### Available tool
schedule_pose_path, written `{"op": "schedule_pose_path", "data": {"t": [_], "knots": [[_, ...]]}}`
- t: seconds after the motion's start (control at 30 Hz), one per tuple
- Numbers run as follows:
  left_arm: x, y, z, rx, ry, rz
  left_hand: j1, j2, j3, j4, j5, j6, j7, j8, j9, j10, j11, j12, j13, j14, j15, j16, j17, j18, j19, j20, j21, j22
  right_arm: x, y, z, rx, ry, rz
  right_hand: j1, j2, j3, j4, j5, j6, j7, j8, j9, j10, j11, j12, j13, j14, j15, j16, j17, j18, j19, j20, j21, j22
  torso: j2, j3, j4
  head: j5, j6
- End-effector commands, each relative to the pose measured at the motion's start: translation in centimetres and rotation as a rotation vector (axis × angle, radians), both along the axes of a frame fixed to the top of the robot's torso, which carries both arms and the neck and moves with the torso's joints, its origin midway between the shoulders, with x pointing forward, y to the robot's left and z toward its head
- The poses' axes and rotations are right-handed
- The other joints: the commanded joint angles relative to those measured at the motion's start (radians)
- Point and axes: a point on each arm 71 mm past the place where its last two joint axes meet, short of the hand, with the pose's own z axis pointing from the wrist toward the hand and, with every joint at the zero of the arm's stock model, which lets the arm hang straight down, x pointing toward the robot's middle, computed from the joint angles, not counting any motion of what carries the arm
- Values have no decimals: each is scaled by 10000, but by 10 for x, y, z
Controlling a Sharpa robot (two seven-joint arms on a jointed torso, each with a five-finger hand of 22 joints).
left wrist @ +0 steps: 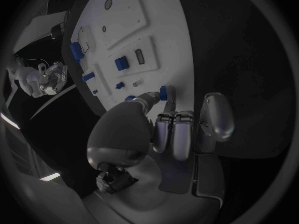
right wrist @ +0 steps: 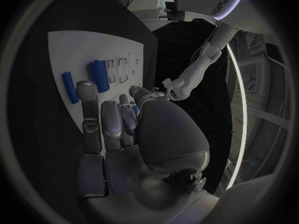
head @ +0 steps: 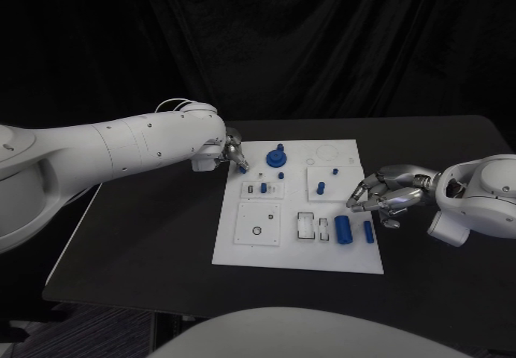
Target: Assemble the parts on the task board
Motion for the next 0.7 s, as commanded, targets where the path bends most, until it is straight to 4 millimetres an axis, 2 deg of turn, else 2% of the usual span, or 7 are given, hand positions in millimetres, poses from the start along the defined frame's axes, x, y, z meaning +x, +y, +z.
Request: {"op": "schedule_pose_path", "data": {"t": [0.03, 0.2, 0.47, 0.5, 0.53, 0.7], "knots": [[-4, 0, 0, -226, -186, -35, -178, -241, 1190, -758, 158, 136, -46, 88, 104, 1022, 20, 36, 2626, 1039, 39, -12, 2634, 123, -34, -35, 56, 1568, -2, -2, -2, -169, 198, -8, 112, -20, 46, 4, 41, 84, 4, -61, -16, -87, -9, -64, -14, -58, -20, -38, -16, 133, -33, -2, -39, -14, 4, -4, 3, -7, 2], [-11, 4, 1, -572, -126, 273, -322, -402, 1712, -1017, 181, 174, -46, 146, 219, 1022, 10, 36, 2626, 1039, 23, -12, 2634, 120, -14, -48, 82, 1572, -2, -3, -2, -205, 222, -27, 112, -20, 46, 4, 41, 84, 4, -61, -16, -87, -9, -64, -14, -58, -20, -38, -16, 133, -33, -2, -39, -14, 7, -1, 11, -12, 2], [-24, 7, 10, -1087, -78, 724, -529, -513, 1867, -1044, 14, 190, -56, 177, 286, 1022, 5, 36, 2626, 1039, 18, -12, 2634, 123, -7, -53, 74, 1566, -2, -4, -3, -258, 258, -68, 123, -8, 61, 4, 56, 98, 4, -58, -16, -95, -9, -68, -24, -68, -20, -51, -36, 131, -33, -3, -36, -11, 2, 0, 24, -17, 2], [-26, 7, 12, -1195, -17, 823, -580, -520, 1895, -1035, -69, 188, -62, 181, 301, 1022, 0, 36, 2626, 1039, 13, -12, 2634, 123, -6, -55, 70, 1564, -2, -4, -3, -263, 257, -80, 123, -8, 61, 4, 56, 98, 4, -58, -16, -95, -9, -68, -24, -68, -20, -51, -36, 131, -33, -3, -36, -11, 3, -3, 27, -12, 2], [-29, 7, 14, -1278, 38, 897, -682, -521, 1900, -1002, -362, 169, -77, 176, 322, 1022, -9, 36, 2626, 1039, 8, -12, 2634, 126, -6, -59, 56, 1559, -2, -4, -3, -265, 255, -89, 123, -8, 61, 4, 56, 98, 4, -58, -16, -95, -9, -68, -24, -68, -20, -51, -36, 131, -33, -3, -36, -11, 4, -4, 30, -12, 2], [-43, 4, 18, -1523, 176, 981, -744, -515, 1886, -965, -478, 160, -82, 174, 338, 1022, -9, 36, 2626, 1039, 6, -12, 2634, 133, -15, -63, 22, 1549, -2, -4, -3, -263, 245, -102, 126, -6, 65, 4, 60, 104, 3, -56, -16, -103, -9, -71, -33, -67, -20, -47, -31, 130, -30, -3, -31, -7, -11, 7, 4, -2, 2]]}}
